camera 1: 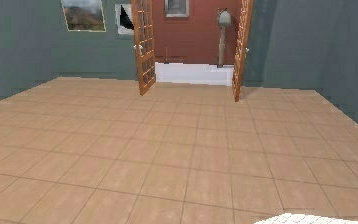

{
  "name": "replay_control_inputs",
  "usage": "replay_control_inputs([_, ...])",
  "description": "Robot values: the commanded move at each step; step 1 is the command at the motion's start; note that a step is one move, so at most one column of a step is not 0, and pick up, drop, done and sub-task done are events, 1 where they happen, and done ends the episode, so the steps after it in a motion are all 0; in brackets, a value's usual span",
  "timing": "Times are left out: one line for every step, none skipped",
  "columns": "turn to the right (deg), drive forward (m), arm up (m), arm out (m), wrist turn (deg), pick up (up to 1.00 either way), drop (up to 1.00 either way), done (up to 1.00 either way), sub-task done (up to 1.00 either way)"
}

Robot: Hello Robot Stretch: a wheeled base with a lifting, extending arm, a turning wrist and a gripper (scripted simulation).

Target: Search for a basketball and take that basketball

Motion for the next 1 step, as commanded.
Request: replay_control_inputs([0.0, 0.0, 0.32, 0.0, 0.0, 0.0, 0.0, 0.0, 0.0])
